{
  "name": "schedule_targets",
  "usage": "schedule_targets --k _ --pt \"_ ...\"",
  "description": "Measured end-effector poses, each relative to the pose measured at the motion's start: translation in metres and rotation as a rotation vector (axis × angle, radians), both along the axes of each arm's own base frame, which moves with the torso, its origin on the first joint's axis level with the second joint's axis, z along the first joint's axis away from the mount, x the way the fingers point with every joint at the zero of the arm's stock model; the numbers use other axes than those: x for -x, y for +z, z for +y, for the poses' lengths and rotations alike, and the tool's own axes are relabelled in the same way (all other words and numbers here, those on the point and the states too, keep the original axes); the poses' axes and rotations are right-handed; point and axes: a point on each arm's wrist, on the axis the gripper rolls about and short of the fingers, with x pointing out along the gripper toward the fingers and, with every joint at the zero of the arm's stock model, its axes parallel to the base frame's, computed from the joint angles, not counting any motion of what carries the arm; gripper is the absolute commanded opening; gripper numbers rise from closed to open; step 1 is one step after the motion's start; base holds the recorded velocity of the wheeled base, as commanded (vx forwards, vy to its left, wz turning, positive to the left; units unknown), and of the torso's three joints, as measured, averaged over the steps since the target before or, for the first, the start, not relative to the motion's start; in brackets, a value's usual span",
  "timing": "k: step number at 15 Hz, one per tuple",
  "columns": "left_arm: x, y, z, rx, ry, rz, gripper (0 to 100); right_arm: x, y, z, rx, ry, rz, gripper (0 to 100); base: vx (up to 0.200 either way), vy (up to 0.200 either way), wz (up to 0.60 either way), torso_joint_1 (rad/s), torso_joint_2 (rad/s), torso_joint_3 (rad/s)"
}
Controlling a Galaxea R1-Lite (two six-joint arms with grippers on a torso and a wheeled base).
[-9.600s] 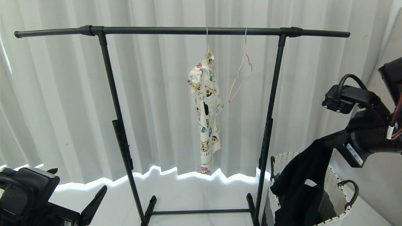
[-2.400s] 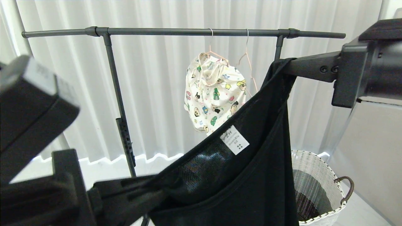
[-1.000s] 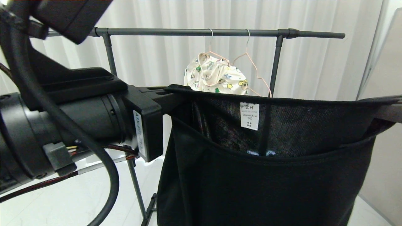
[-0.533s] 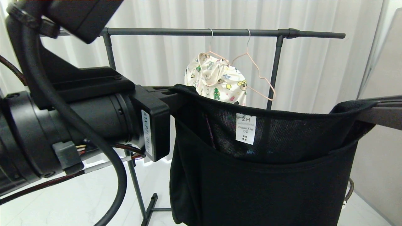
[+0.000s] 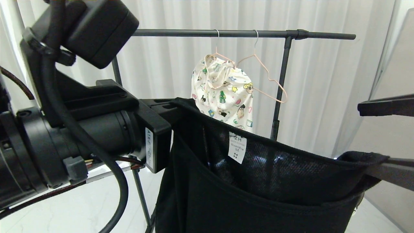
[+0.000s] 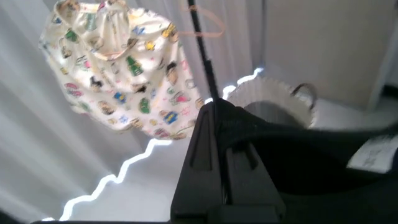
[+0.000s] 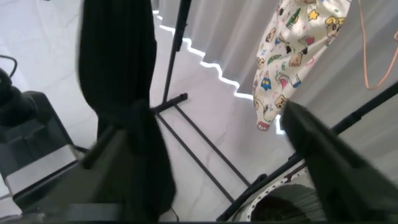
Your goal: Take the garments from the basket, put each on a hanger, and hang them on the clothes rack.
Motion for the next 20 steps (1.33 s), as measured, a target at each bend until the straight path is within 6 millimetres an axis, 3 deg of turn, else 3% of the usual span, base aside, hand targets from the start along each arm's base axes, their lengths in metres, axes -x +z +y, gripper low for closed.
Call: schedule_targets --k 7,9,13,16,20 --pt "-0.006 -0.011 0.008 -0.039 0.062 0.014 0 0.014 -0.014 -0.027 0.001 -0.009 -0.007 100 0.000 0.000 0.00 0.000 0.00 0.000" --pt "-0.009 -0.018 0.015 -0.087 0.171 0.005 0 0.009 -0.023 -0.035 0.088 -0.119 0.017 100 0.000 0.000 0.00 0.000 0.00 0.000" --pt "-0.022 -0.030 0.041 -0.166 0.366 0.000 0 -0.004 -0.048 -0.061 0.398 -0.463 0.057 100 0.000 0.000 0.00 0.000 0.00 0.000" --pt "-0.024 -0.049 0.076 -0.204 0.516 0.045 0 -0.019 -0.071 -0.065 0.442 -0.646 0.023 100 0.000 0.000 0.00 0.000 0.00 0.000" --pt "-0.011 -0.074 0.120 -0.231 0.704 0.102 0 -0.026 -0.100 -0.073 0.484 -0.756 0.056 100 0.000 0.000 0.00 0.000 0.00 0.000"
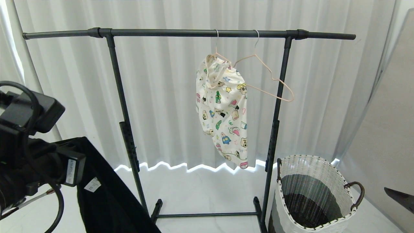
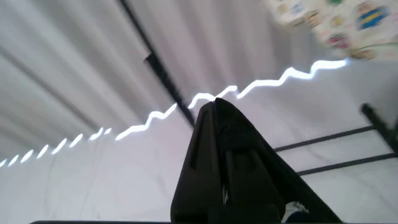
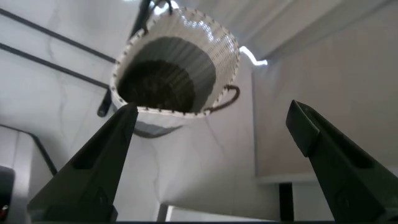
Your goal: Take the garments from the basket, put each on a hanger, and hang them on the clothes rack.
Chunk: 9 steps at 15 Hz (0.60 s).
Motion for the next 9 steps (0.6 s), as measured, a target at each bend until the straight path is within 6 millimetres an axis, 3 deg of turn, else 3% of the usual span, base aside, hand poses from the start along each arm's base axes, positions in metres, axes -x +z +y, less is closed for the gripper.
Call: schedule_targets --k 3,5,9 --pt "0.013 -0.017 0.014 -0.009 0.059 0.029 0 -0.003 -0.006 -0.003 -0.007 -0.041 -0.003 100 0.000 0.000 0.00 0.024 -0.06 -0.046" --pt "0.023 -0.028 0.018 -0.017 0.066 0.050 0 -0.005 -0.006 -0.003 -0.020 -0.049 -0.023 100 0.000 0.000 0.00 0.115 -0.34 -0.222" --pt "0.032 -0.032 0.021 -0.015 0.067 0.041 0 -0.007 -0.005 -0.002 -0.035 -0.046 -0.045 100 0.000 0.000 0.00 0.162 -0.43 -0.278"
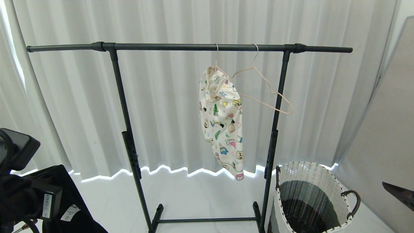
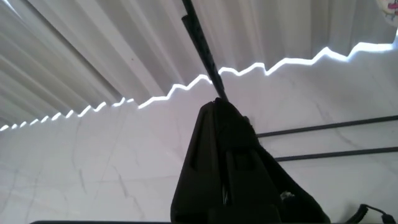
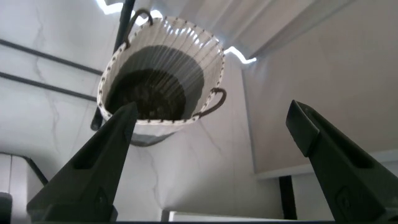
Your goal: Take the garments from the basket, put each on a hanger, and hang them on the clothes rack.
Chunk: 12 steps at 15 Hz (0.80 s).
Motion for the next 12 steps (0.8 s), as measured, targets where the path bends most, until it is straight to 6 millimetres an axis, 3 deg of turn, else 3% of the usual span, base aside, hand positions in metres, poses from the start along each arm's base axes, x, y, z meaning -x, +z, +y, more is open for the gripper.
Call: schedule_targets --k 12 --pt "0.022 -0.005 0.005 -0.082 -0.049 -0.035 0 -0.004 0.004 0.002 -0.030 0.014 -0.038 100 0.000 0.000 0.00 0.207 -0.49 -0.282"
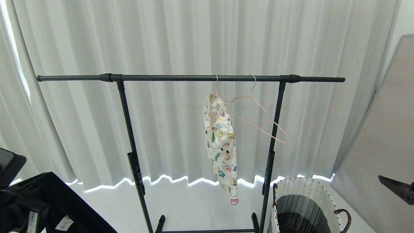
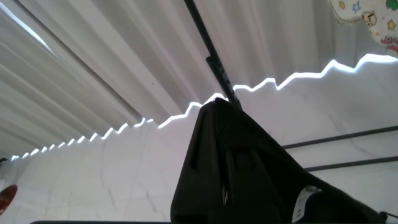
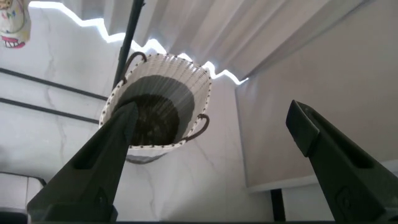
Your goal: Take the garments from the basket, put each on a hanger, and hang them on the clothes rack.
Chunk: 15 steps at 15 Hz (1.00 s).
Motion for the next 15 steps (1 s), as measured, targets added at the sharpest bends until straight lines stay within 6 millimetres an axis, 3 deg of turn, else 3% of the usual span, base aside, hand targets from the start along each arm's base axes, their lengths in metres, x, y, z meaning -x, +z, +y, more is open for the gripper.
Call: schedule_targets --k 6,11,15 --pt "0.001 0.003 0.000 0.006 -0.001 -0.018 0 -0.005 0.001 0.003 -0.025 0.018 -0.017 100 0.000 0.000 0.00 0.232 -0.50 -0.272" --pt "0.000 0.007 0.000 0.008 -0.001 -0.029 0 -0.009 0.008 0.009 -0.218 0.175 -0.034 100 0.000 0.000 0.00 0.035 -0.07 -0.034" --pt "-0.001 0.013 0.000 0.014 -0.001 -0.050 0 -0.030 0.023 0.017 -0.327 0.307 -0.131 100 0.200 0.000 0.00 -0.001 -0.01 0.005"
